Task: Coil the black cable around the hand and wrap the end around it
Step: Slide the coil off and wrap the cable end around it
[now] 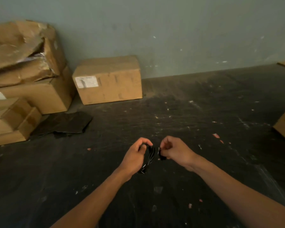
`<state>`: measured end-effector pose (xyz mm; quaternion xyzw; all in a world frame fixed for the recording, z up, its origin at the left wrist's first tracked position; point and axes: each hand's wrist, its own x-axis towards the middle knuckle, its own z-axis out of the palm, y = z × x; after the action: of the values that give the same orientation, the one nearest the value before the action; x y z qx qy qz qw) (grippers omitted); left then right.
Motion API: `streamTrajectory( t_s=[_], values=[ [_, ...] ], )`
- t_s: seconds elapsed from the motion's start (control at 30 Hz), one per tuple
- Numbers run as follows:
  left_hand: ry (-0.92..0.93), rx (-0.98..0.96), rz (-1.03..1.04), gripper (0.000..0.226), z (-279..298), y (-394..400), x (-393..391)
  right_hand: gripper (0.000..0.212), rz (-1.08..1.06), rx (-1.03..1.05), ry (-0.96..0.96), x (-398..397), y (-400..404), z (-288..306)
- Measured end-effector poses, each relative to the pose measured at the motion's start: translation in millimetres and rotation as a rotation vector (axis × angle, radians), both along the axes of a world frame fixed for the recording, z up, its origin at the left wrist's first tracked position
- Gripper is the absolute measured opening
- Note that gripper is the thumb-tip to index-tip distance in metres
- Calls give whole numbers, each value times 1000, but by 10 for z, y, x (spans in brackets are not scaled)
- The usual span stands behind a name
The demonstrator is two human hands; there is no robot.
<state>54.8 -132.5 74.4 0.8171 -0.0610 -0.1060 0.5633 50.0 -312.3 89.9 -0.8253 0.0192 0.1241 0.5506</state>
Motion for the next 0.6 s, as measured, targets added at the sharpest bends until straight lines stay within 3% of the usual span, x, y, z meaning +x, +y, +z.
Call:
streamTrajectory(
  t_s=[0.2,0.47,0.6],
  values=[
    [-67,-35,6,18,209,68,-14,15,-137,116,-186,61,356,148],
    [-131,-24,59,15,264,247,-27,16,-164,362,-100,13,465,281],
    [-104,-116,167,19,310,230,0,16,-182,443,-80,8,493,302]
  ],
)
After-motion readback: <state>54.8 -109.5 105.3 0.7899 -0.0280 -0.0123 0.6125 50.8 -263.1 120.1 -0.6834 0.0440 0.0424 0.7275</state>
